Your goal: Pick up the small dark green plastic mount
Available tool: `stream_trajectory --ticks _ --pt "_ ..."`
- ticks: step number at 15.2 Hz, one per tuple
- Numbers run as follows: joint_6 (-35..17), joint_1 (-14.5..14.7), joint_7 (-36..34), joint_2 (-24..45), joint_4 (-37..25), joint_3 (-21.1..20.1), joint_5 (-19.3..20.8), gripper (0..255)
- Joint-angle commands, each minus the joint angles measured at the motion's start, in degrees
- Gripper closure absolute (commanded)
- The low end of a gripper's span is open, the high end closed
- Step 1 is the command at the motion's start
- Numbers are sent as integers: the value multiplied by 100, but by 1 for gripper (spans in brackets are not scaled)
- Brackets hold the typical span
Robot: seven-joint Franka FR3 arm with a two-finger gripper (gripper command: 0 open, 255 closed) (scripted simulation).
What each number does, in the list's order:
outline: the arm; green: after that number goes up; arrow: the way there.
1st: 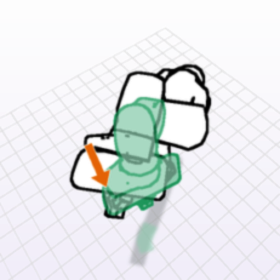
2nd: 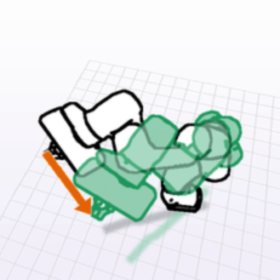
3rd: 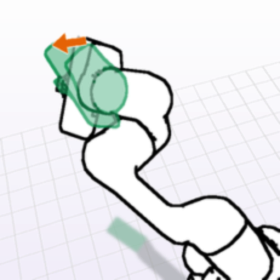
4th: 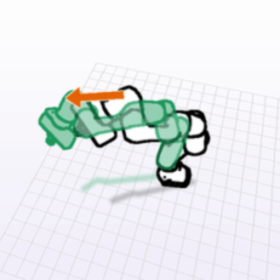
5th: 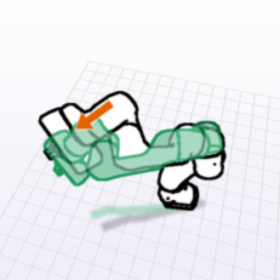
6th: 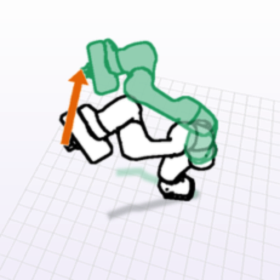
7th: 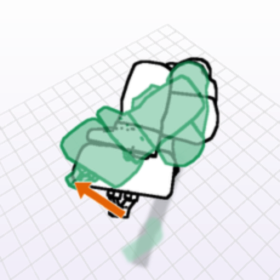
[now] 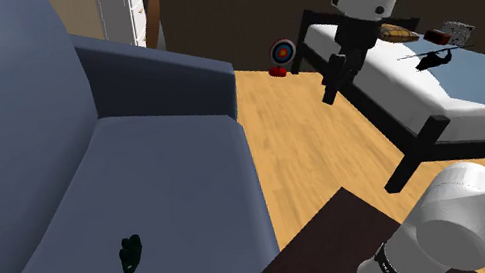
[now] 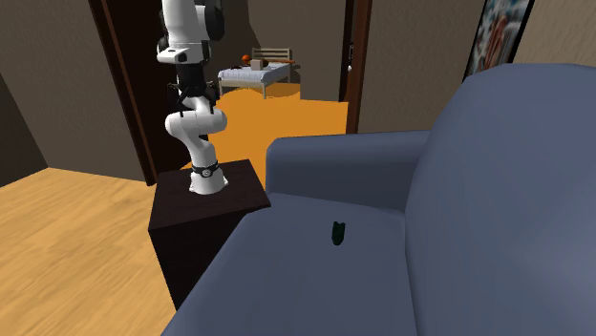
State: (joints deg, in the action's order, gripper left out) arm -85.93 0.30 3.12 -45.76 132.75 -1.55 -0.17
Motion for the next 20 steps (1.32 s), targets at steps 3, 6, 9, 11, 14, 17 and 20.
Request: stream_trajectory --ticks 3,6,9,11,14,17,20 --pt "-308 63 -161 127 177 -167 -122 0" --pt "-782 161 -398 375 390 -419 -294 0" --pt "-1266 255 -630 693 539 -676 -446 0" --pt "-1591 313 -783 943 601 -850 -533 0" --pt "-2077 389 -1016 1372 638 -1111 -634 0" --pt "-2554 447 -1257 1860 606 -1372 -690 0" --pt "-3013 487 -1517 2401 506 -1631 -683 0"
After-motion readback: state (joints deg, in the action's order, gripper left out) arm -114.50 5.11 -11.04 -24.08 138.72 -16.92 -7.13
